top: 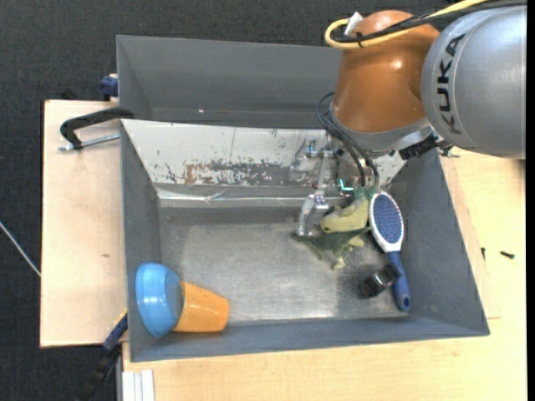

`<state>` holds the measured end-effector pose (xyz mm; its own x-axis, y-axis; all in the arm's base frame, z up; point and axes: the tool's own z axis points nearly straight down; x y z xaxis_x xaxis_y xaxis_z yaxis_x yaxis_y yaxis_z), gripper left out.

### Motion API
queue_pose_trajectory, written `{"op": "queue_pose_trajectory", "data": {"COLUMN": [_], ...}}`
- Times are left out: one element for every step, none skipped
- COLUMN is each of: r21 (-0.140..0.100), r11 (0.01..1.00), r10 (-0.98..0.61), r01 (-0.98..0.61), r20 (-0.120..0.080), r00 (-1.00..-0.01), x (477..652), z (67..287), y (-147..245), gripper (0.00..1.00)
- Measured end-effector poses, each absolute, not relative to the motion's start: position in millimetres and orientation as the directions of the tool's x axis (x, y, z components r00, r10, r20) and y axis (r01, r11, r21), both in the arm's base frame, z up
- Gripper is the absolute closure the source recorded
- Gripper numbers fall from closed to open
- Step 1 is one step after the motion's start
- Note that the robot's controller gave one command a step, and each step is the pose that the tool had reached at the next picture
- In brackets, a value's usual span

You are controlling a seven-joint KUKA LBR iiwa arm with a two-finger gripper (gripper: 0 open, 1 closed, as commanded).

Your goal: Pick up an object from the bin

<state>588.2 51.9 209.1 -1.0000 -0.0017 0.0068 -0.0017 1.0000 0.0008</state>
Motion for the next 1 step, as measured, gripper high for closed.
{"op": "queue_pose_trajectory", "data": {"r21": [-0.001], "r11": [0.991], "r10": [-0.134], "r01": [-0.134], "r20": [0.006], "r00": [-0.991], "x": [538.5], "z": [154.8], "y": [-30.3], "gripper": [0.00]}}
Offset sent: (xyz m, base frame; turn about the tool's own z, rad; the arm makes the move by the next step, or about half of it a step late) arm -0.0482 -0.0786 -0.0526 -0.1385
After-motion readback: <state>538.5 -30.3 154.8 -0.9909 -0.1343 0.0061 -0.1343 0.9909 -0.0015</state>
